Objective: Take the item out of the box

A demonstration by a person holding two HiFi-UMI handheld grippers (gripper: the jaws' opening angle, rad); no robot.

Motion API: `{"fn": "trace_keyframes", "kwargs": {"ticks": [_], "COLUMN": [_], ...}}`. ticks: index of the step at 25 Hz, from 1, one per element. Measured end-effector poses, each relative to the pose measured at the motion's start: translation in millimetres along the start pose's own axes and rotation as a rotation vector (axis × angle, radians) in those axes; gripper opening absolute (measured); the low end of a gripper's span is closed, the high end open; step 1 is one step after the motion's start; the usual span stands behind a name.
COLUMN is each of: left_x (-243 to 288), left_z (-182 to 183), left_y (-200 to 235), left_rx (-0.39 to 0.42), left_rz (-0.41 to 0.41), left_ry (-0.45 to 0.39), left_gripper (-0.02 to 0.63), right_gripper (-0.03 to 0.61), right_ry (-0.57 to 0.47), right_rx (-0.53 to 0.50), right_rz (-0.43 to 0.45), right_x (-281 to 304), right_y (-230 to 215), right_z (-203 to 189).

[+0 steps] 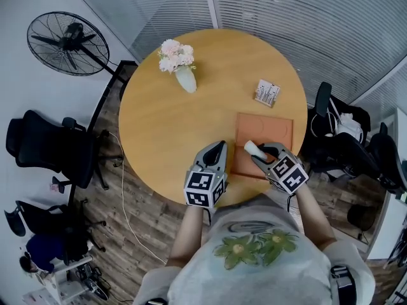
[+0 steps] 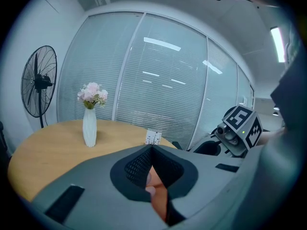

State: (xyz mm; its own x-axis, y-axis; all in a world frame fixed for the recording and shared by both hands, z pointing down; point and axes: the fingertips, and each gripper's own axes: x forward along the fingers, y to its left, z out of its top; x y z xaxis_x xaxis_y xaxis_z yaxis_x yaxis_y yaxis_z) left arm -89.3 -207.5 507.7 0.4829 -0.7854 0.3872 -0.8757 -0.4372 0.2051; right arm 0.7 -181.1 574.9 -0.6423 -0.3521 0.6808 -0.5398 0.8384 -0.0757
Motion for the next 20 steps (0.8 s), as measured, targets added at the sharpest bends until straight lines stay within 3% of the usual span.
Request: {"fn": "trace_keyframes", "kwargs": {"ticks": [20], "left_x": [8], "left_z": [9], "left_y": [-12], "left_rx": [-0.011], "left_rz": [-0.005], "left_ry": [-0.032], "left_gripper": [0.000], "right_gripper": [0.140], "right_ry": [-0.354], "right_rx": [0.020], "right_rz": [-0.100], "right_x": [-46], "right_y": [-12], "right_z": [69]}}
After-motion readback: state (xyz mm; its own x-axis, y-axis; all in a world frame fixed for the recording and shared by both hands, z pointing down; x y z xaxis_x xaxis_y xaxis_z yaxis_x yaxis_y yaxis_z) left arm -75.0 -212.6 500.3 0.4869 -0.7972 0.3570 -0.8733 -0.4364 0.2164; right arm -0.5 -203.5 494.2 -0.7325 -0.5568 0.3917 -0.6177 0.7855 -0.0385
